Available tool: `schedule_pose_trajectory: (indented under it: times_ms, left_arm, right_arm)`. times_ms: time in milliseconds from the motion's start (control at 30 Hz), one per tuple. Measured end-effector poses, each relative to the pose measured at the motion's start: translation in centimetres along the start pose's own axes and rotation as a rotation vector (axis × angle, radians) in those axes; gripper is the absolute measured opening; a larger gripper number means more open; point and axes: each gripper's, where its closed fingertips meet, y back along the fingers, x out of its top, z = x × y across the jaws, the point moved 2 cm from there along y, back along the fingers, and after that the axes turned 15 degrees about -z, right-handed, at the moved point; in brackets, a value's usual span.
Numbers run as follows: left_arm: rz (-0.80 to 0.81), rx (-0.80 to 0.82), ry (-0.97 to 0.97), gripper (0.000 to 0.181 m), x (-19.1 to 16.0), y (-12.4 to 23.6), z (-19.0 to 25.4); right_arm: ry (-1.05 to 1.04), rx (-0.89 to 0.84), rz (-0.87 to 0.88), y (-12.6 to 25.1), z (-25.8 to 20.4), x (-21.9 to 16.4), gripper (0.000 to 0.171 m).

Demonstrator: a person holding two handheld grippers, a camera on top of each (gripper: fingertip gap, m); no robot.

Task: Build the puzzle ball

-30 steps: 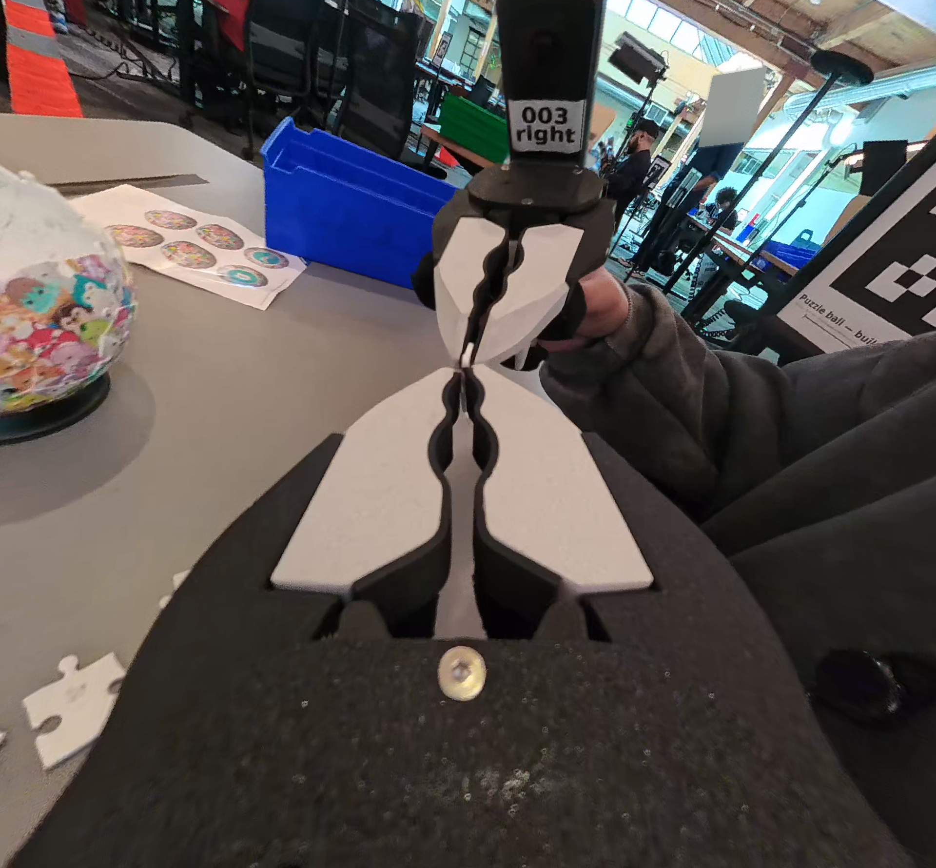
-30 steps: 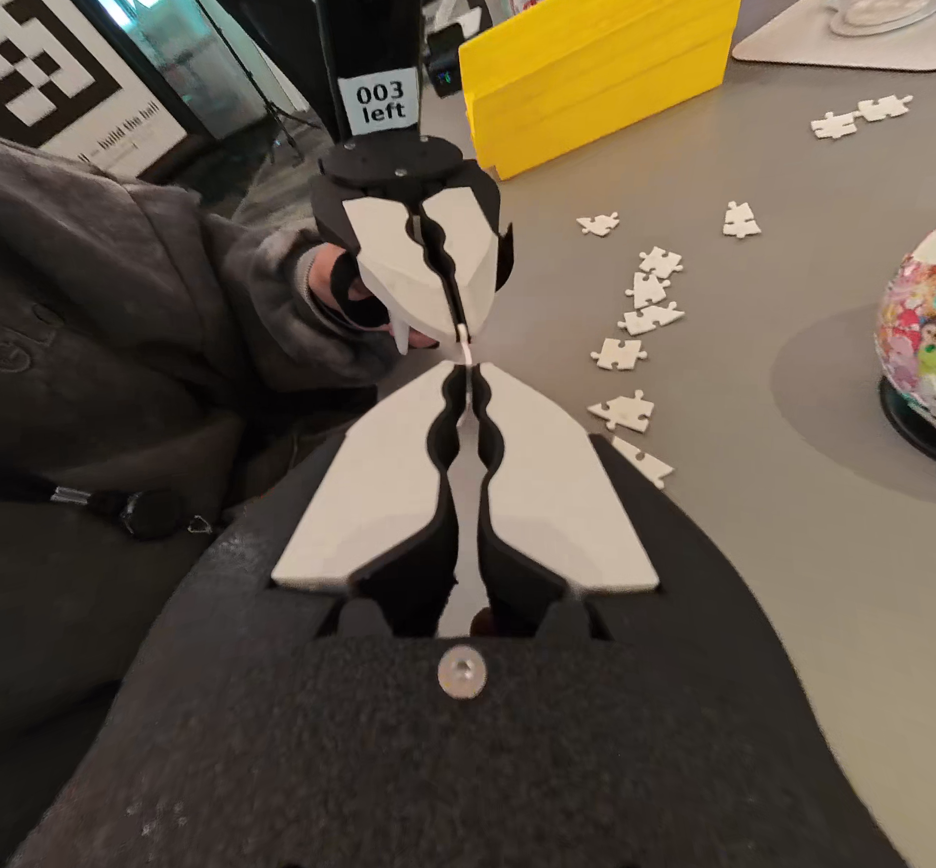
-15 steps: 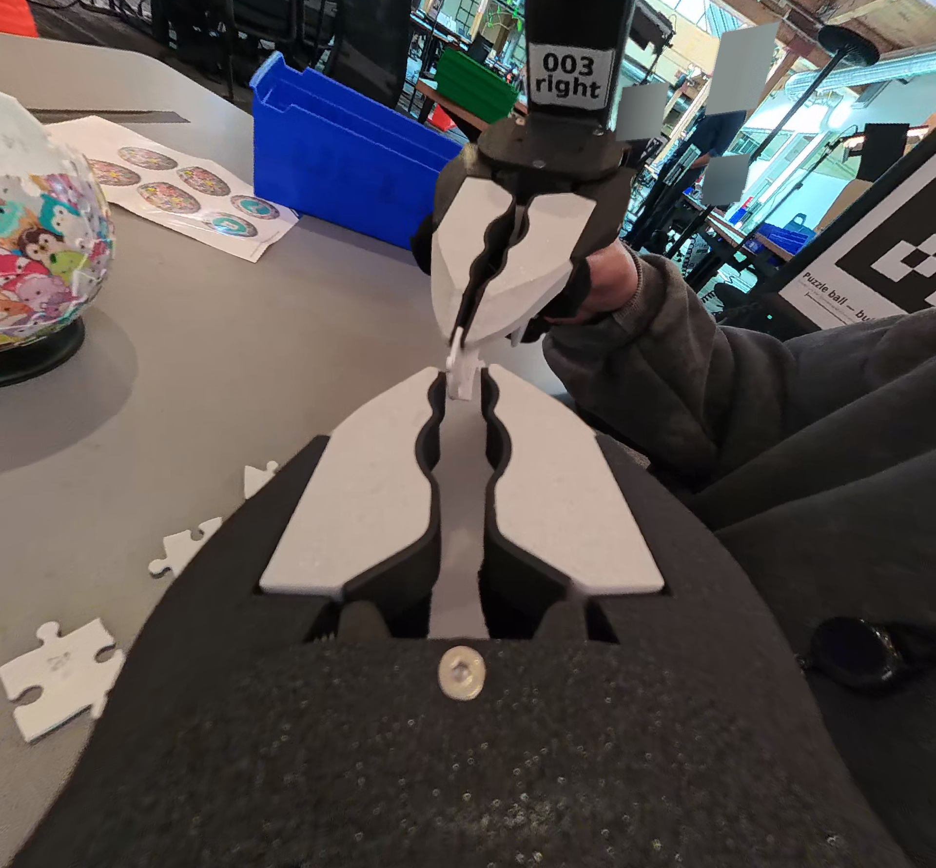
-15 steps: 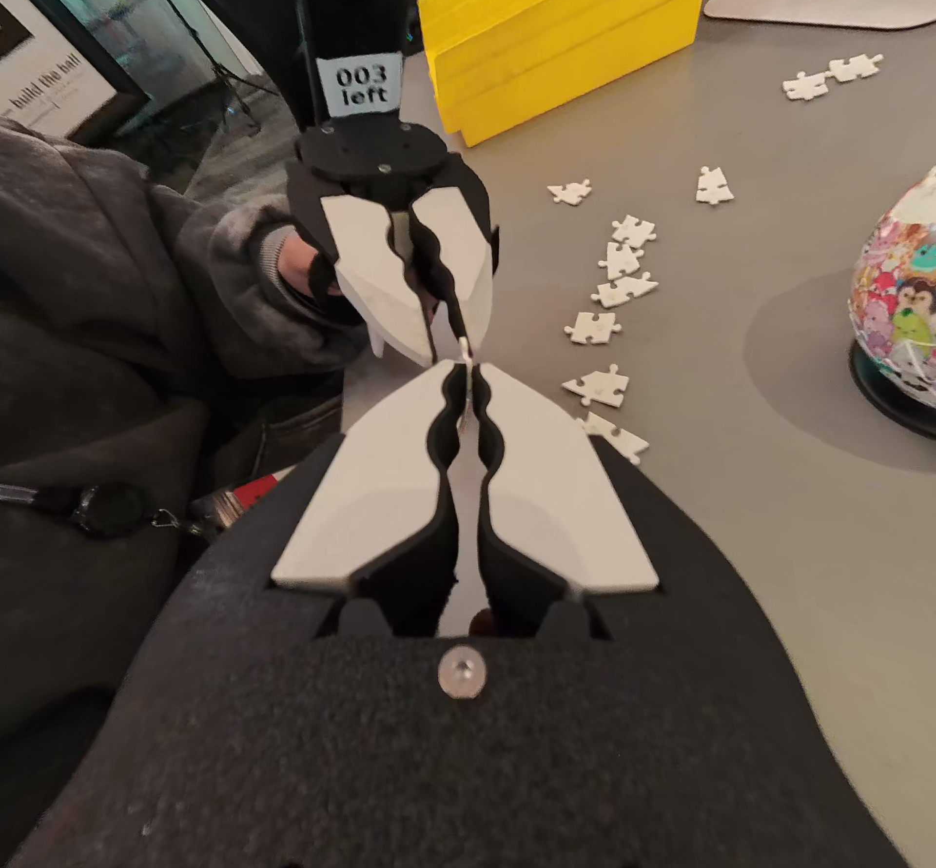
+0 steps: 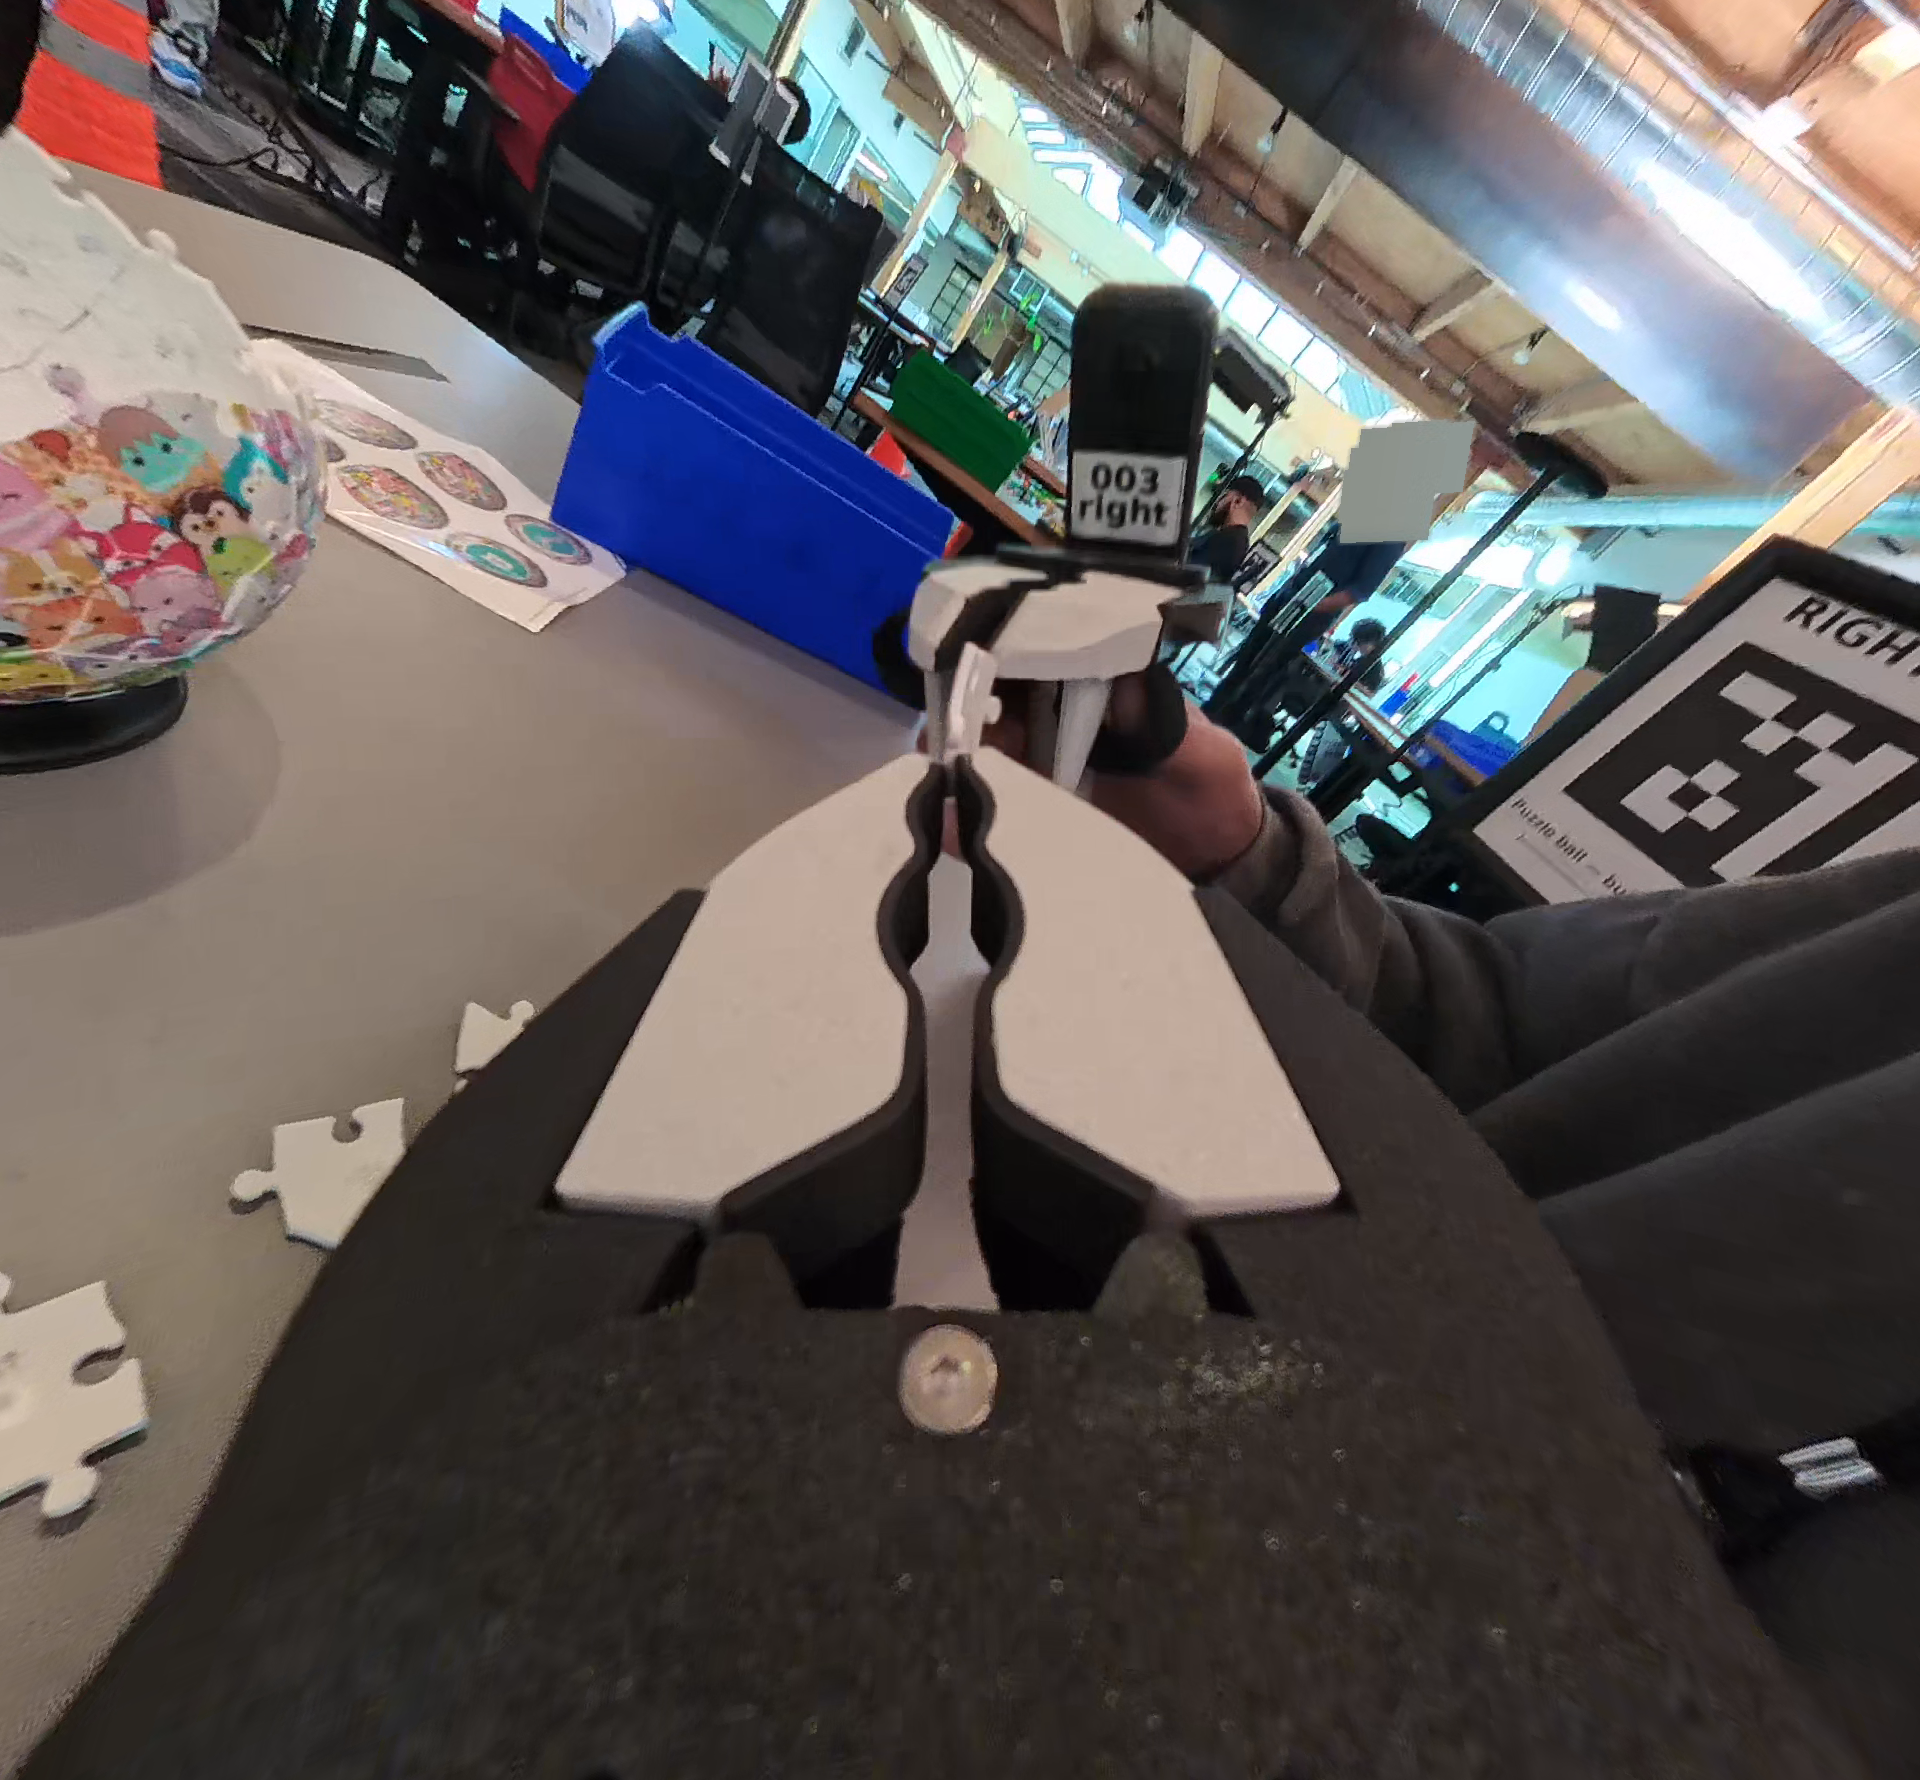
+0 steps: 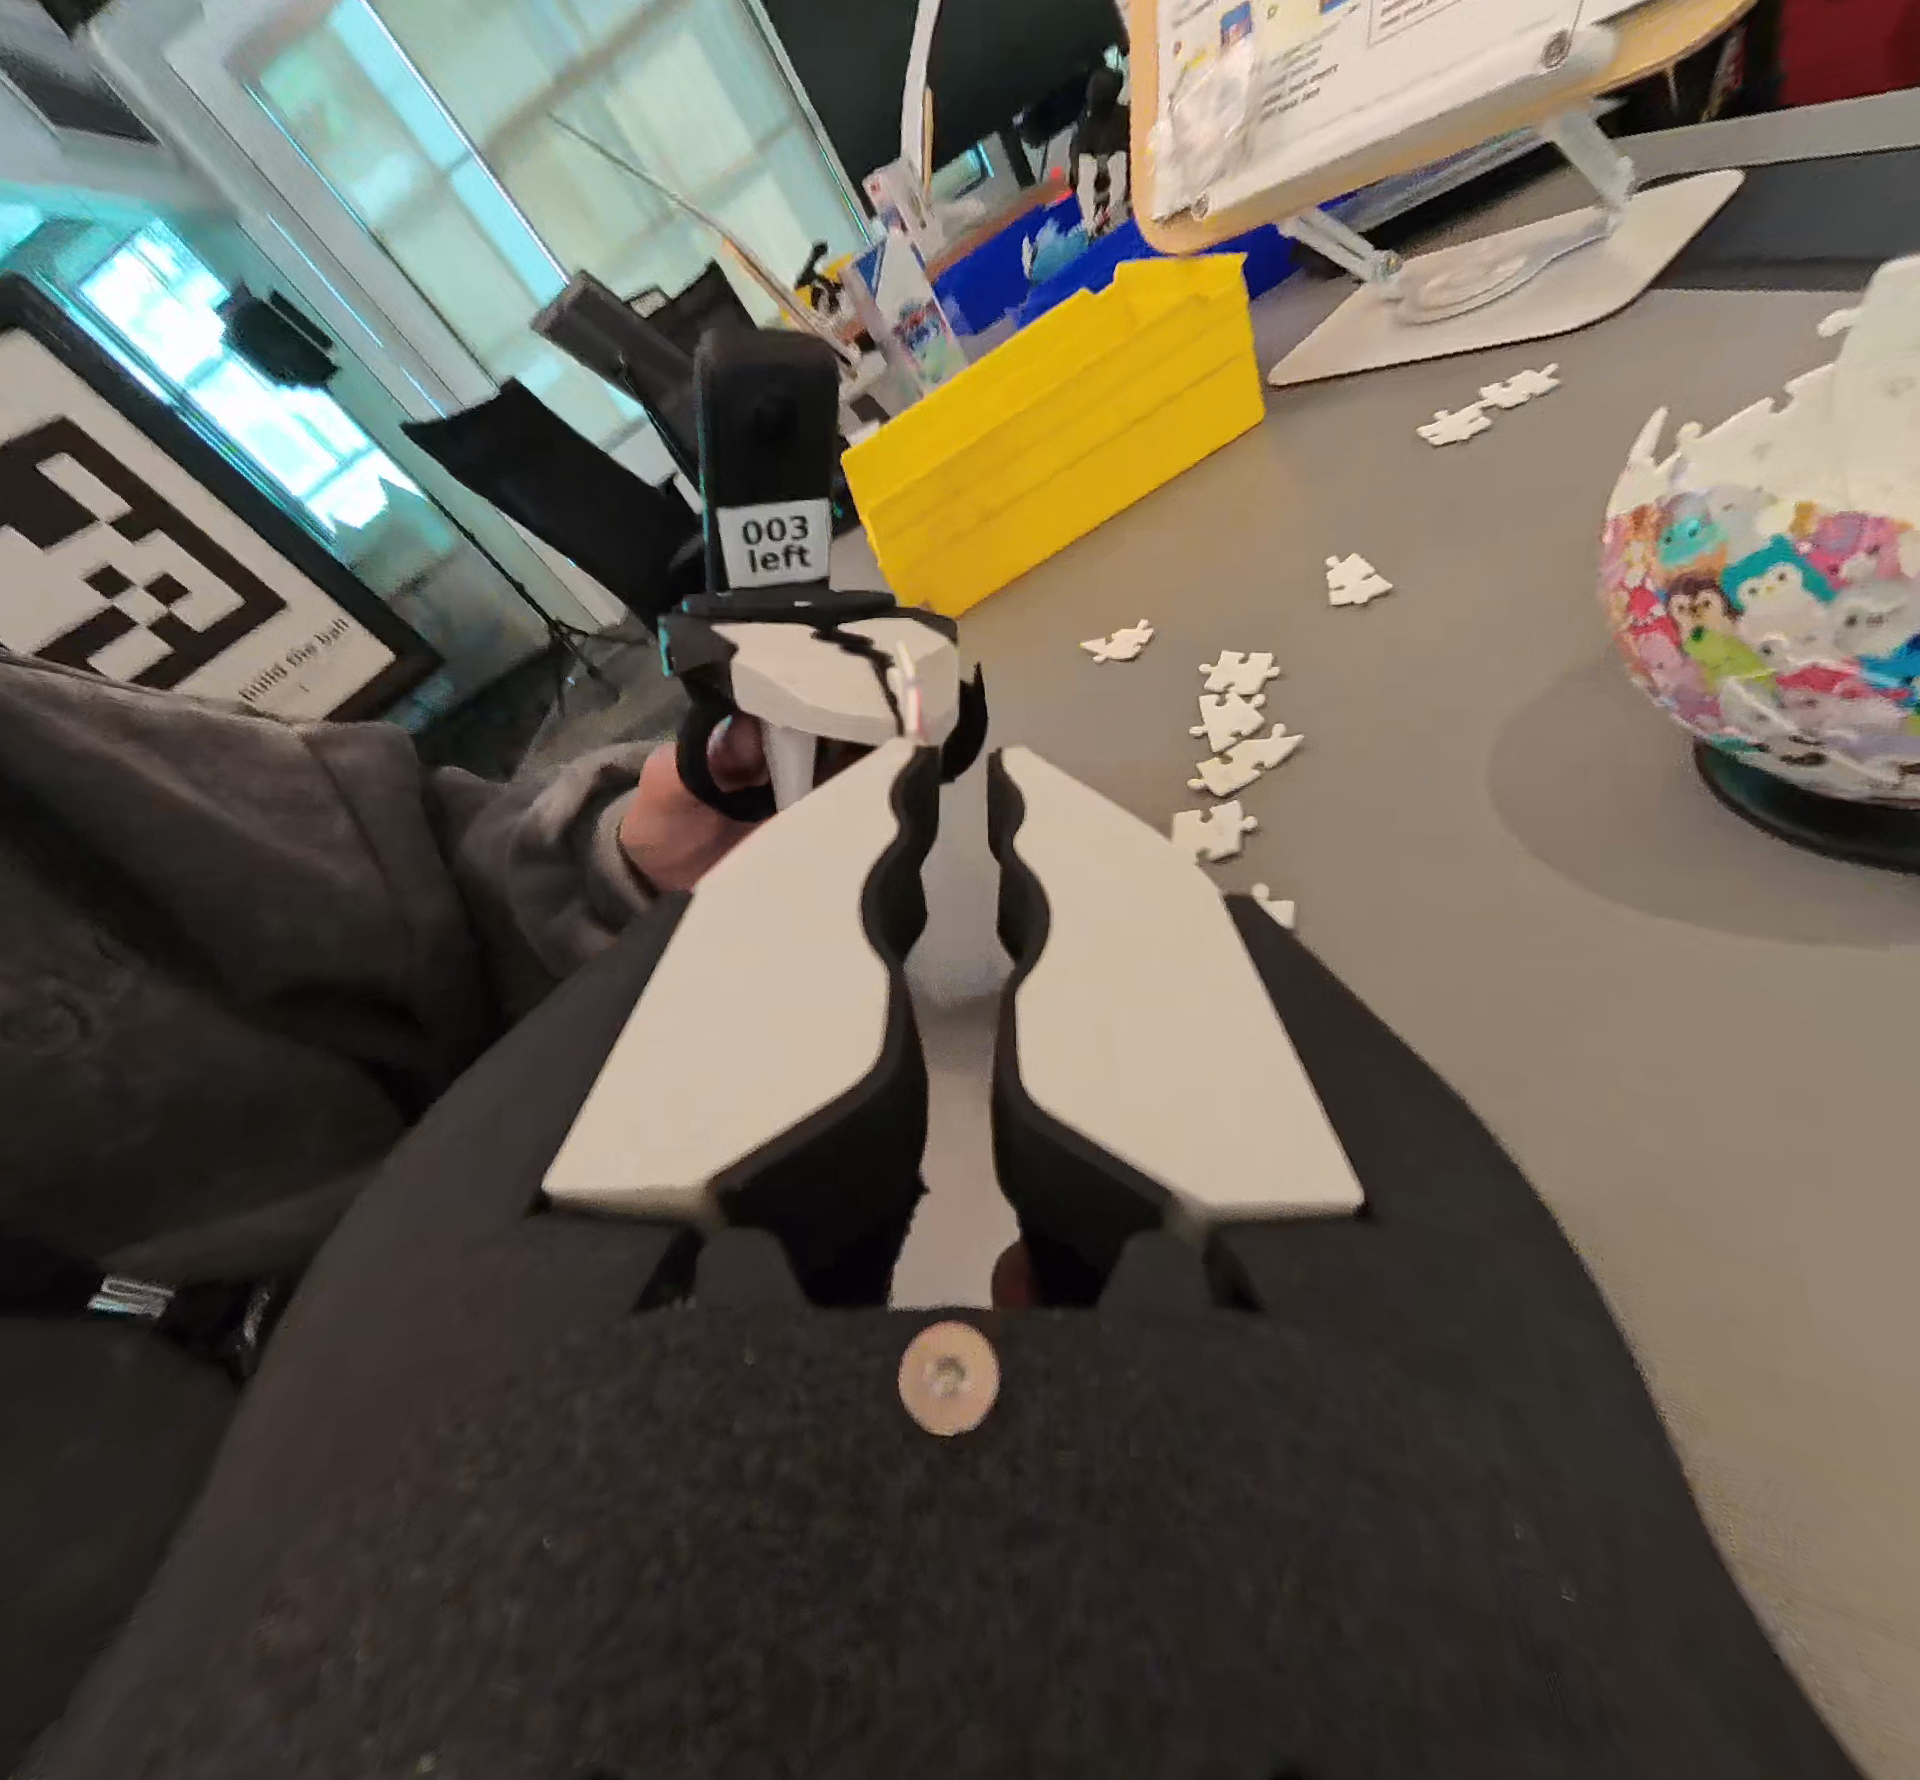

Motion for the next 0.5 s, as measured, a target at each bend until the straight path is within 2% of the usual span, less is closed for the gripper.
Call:
schedule_pose_trajectory:
  times_ms: [133,500]
  left_arm:
    - [0.03,-0.01,0.038,0.002,0.0,0.1,-0.4]
    - [-0.035,-0.001,0.016,0.002,-1.2,-1.6,0.0]
  right_arm:
    - [-0.029,0.079,0.024,-1.2,-0.6,-0.2,0.006]
    - [0.045,-0.056,-0.017,-0.6,-0.2,0.4,0.002]
